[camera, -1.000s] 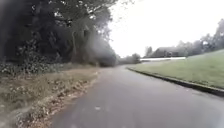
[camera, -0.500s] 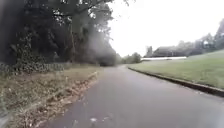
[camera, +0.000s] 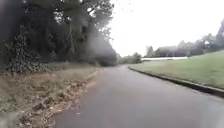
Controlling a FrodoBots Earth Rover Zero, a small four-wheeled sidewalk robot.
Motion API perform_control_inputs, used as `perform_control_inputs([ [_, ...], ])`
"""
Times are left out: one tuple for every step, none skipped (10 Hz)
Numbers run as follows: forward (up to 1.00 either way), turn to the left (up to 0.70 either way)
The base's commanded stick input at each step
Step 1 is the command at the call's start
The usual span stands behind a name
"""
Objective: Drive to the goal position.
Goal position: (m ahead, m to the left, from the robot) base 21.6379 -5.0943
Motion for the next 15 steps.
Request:
perform_control_inputs([
  [0.7, 0.0],
  [0.7, 0.0],
  [0.7, 0.0],
  [0.7, 0.0],
  [0.7, 0.0],
  [0.7, 0.0],
  [0.7, 0.0],
  [0.7, 0.0],
  [0.7, -0.08],
  [0.7, -0.2],
  [0.7, -0.27],
  [0.7, -0.27],
  [0.7, -0.27],
  [0.7, -0.27],
  [0.7, -0.27],
])
